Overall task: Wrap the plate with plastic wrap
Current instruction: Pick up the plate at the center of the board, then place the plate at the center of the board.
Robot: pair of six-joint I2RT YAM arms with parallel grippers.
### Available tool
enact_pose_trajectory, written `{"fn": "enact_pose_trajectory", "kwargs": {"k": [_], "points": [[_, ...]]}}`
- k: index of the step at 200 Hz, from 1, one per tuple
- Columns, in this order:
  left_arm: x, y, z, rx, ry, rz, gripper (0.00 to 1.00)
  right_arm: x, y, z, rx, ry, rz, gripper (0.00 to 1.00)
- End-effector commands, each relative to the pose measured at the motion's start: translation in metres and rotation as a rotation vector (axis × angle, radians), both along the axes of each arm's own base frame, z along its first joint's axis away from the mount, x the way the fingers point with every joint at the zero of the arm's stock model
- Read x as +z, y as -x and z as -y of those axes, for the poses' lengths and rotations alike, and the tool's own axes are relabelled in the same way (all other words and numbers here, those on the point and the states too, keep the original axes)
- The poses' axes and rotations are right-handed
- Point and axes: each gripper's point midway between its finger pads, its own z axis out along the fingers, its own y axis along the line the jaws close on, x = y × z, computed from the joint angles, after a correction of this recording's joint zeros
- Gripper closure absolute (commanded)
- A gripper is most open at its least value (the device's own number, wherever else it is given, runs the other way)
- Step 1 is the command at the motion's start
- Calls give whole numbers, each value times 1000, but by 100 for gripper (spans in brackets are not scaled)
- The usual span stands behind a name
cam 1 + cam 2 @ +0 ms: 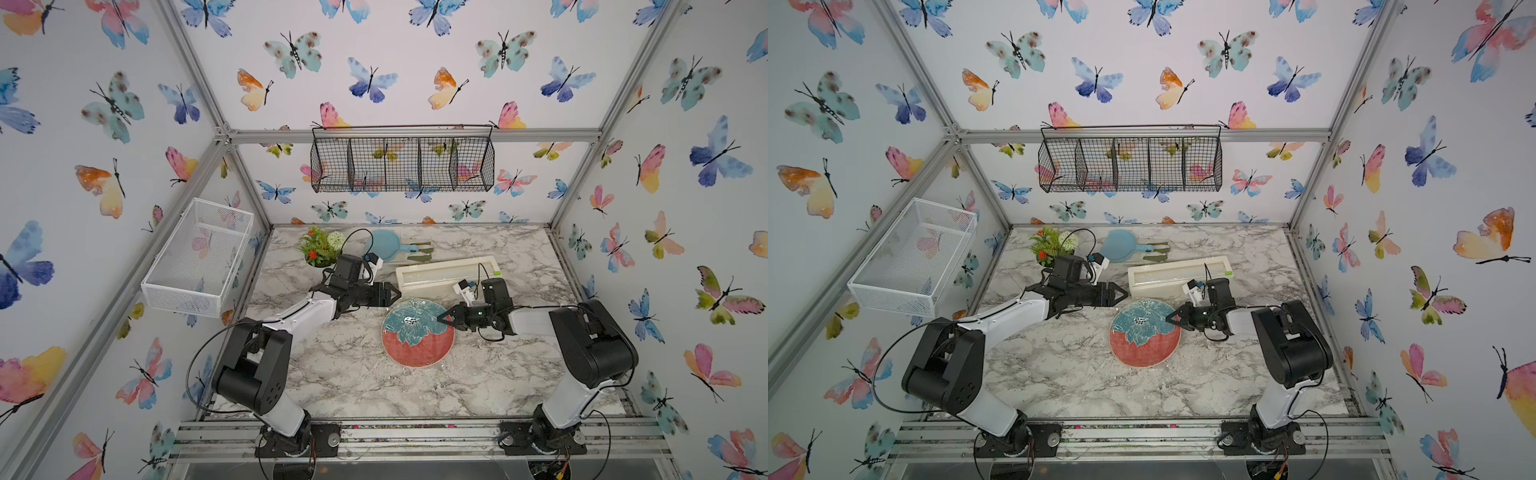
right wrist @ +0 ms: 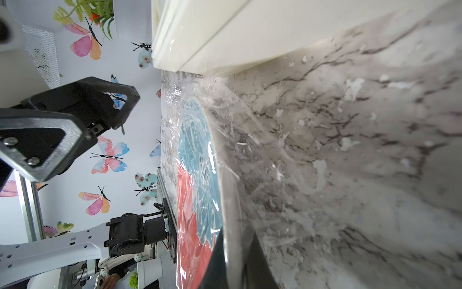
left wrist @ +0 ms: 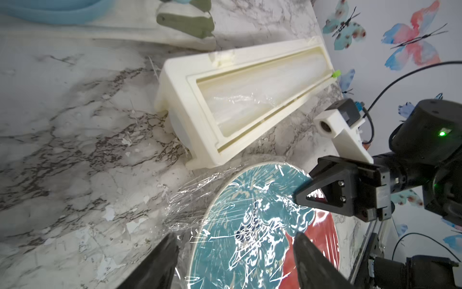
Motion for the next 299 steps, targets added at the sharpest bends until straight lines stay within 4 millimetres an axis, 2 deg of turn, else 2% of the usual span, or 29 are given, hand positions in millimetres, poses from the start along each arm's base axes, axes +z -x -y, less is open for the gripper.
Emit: {"fn": "enact_pose_trajectory", "kwargs": {"k": [1, 52, 98, 108, 131, 154, 175, 182, 188, 203, 208, 209, 237, 250, 260, 274, 299], "points": [[-5, 14, 10, -97, 31, -35, 29, 51, 4, -16, 100, -161, 99, 98], [-34, 24, 18, -108, 157, -170, 31, 70, 5, -18, 121, -198, 144, 98], [-26, 19, 5, -67, 215, -166, 26, 71, 10, -17, 138, -199, 158, 98], [-22, 22, 7, -77, 255, -176, 32, 70, 9, -17, 129, -202, 154, 98], [-13, 29, 13, -87, 362, -192, 52, 70, 3, -18, 98, -218, 147, 98], [-13, 35, 16, -97, 394, -208, 72, 69, -1, -19, 88, -216, 145, 98], [-14, 37, 15, -100, 395, -215, 74, 68, -3, -20, 88, -211, 146, 98], [-14, 38, 15, -101, 395, -214, 71, 68, -3, -20, 88, -210, 145, 98], [-14, 38, 14, -100, 392, -212, 64, 67, -3, -19, 87, -203, 142, 98], [-18, 34, 6, -72, 341, -199, 27, 61, -2, -18, 89, -182, 137, 98], [-20, 32, 2, -57, 310, -192, 3, 59, -2, -17, 88, -172, 136, 98], [-21, 32, 1, -53, 303, -191, 1, 58, -2, -17, 87, -169, 136, 98], [-42, 8, -39, 134, 32, -156, 2, 28, -1, -7, 71, -38, 113, 98], [-48, -6, -65, 256, -118, -131, 2, 14, -1, -3, 60, 8, 101, 98], [-46, -12, -77, 313, -176, -108, 2, 5, -1, -2, 58, 21, 92, 98], [-41, -16, -85, 353, -200, -80, 2, -4, -1, -2, 58, 27, 81, 98], [-39, -14, -80, 338, -172, -81, 2, -13, -3, -2, 60, 40, 70, 98]]}}
